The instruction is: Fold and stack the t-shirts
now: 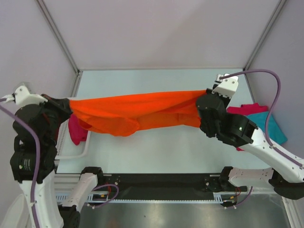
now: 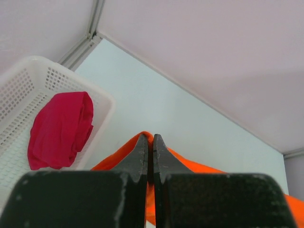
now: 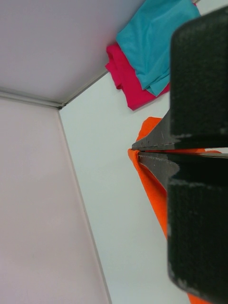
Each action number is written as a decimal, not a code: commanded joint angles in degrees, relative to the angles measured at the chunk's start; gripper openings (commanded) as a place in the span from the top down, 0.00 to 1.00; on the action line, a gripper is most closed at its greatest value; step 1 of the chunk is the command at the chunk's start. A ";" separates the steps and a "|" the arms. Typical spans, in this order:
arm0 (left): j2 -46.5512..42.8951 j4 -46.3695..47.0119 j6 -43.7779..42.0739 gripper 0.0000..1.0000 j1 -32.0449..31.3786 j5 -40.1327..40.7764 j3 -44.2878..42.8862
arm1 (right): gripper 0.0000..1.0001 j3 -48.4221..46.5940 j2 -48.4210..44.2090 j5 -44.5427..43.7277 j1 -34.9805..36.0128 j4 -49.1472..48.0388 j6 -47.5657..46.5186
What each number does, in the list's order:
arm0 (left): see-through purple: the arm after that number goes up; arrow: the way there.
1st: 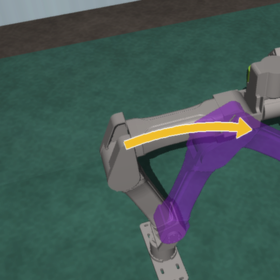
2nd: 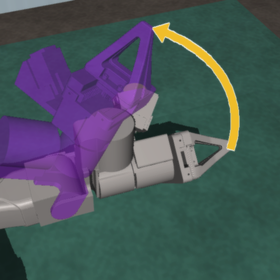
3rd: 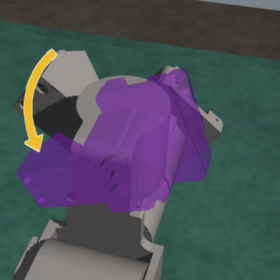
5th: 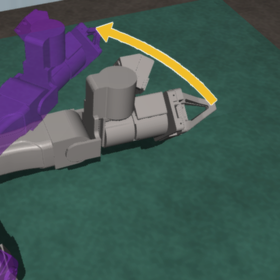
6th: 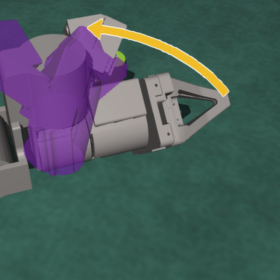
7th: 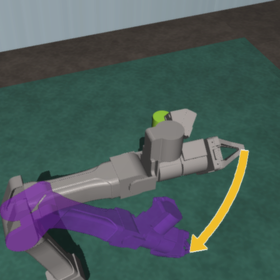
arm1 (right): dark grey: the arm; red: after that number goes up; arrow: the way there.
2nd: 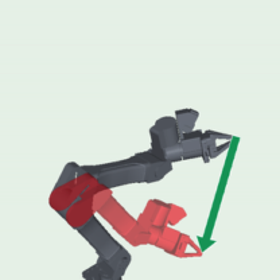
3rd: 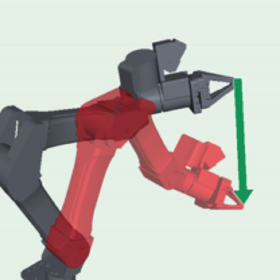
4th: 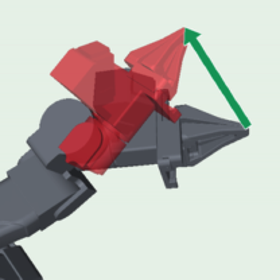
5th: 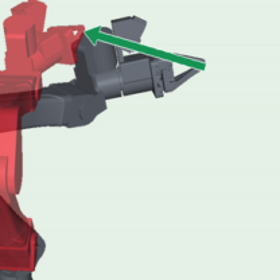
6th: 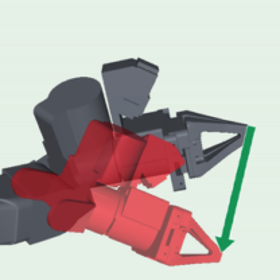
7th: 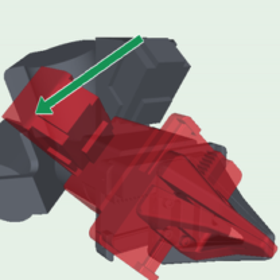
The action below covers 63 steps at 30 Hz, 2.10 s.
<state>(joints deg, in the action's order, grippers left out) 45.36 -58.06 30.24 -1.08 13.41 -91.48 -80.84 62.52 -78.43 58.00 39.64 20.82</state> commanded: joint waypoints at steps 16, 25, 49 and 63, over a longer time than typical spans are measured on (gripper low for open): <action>4.38 2.43 1.23 1.00 0.64 1.45 -2.30 | 1.00 5.87 -3.11 -11.13 5.28 -39.19 -30.83; 4.03 2.69 0.17 1.00 0.64 1.18 -4.93 | 1.00 6.13 -3.90 -12.88 7.04 -41.40 -32.77; -1.51 0.58 1.49 1.00 0.29 7.77 -8.46 | 1.00 5.60 -5.39 -14.39 11.98 -41.31 -30.75; 14.30 19.54 3.77 1.00 0.64 -3.74 15.80 | 1.00 0.14 9.54 30.61 -24.94 2.56 8.46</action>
<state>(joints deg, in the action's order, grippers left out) 51.24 -48.47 32.05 -1.08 14.15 -82.17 -80.31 67.68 -68.31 45.78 24.49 11.09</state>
